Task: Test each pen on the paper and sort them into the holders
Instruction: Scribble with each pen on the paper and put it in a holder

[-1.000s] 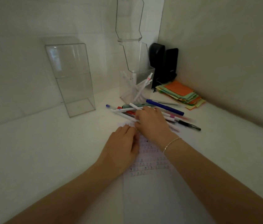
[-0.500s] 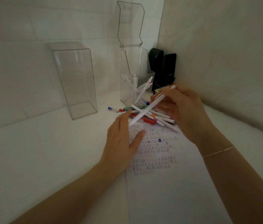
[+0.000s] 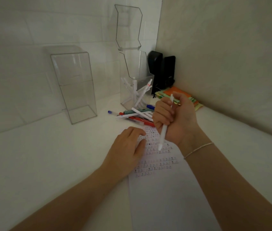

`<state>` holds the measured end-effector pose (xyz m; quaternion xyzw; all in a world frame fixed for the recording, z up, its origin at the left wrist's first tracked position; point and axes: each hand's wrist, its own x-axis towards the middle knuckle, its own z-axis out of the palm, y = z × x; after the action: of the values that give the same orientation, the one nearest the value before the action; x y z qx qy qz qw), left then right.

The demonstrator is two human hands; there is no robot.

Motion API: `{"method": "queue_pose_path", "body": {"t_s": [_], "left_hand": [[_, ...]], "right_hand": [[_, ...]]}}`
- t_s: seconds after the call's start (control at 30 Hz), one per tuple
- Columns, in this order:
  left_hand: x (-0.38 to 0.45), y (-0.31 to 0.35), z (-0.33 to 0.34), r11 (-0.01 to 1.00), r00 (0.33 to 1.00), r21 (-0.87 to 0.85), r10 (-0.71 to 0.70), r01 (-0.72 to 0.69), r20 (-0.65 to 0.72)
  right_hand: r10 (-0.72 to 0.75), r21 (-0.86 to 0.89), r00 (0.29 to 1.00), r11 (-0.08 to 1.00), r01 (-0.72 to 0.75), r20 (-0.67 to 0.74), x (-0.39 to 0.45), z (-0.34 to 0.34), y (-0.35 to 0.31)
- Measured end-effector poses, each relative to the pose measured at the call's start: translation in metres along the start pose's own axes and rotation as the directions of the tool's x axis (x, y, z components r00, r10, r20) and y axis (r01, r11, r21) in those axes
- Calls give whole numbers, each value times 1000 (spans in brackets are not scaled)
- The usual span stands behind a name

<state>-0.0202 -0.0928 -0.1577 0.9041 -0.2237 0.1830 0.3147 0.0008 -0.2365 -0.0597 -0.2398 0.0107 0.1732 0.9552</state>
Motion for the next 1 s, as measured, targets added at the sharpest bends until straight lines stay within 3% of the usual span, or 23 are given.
{"method": "queue_pose_path", "body": {"t_s": [0.2,0.37,0.47,0.63,0.7,0.8,0.93,1.0], "left_hand": [[1,0,0,1000,1000,28,13,-14,21],[3,-6,4,1000,999,26,3,-4,33],[2,-7,4,998,995,67,-23,16,98],[2,-7,2,994,987,94,-65,52,147],[2,-5,1,992,986,119,-69,51,150],[0,-5,1,989,987,142,-66,45,150],[1,-4,0,989,985,137,-79,58,155],[1,-5,1,989,985,135,-82,61,155]], "right_hand": [[43,-15,999,999,-43,13,-3,0,2],[6,-15,998,1000,-7,-61,-4,1,4],[-112,-188,980,979,80,-164,-6,0,-1],[-360,-669,889,739,87,-283,-19,0,-14],[-372,-722,890,688,73,-265,-29,-2,-21],[-323,-687,928,718,114,-184,-39,-5,-26],[-488,-884,868,440,160,-86,-47,-18,-22],[-431,-886,896,450,109,-108,-49,-23,-13]]}}
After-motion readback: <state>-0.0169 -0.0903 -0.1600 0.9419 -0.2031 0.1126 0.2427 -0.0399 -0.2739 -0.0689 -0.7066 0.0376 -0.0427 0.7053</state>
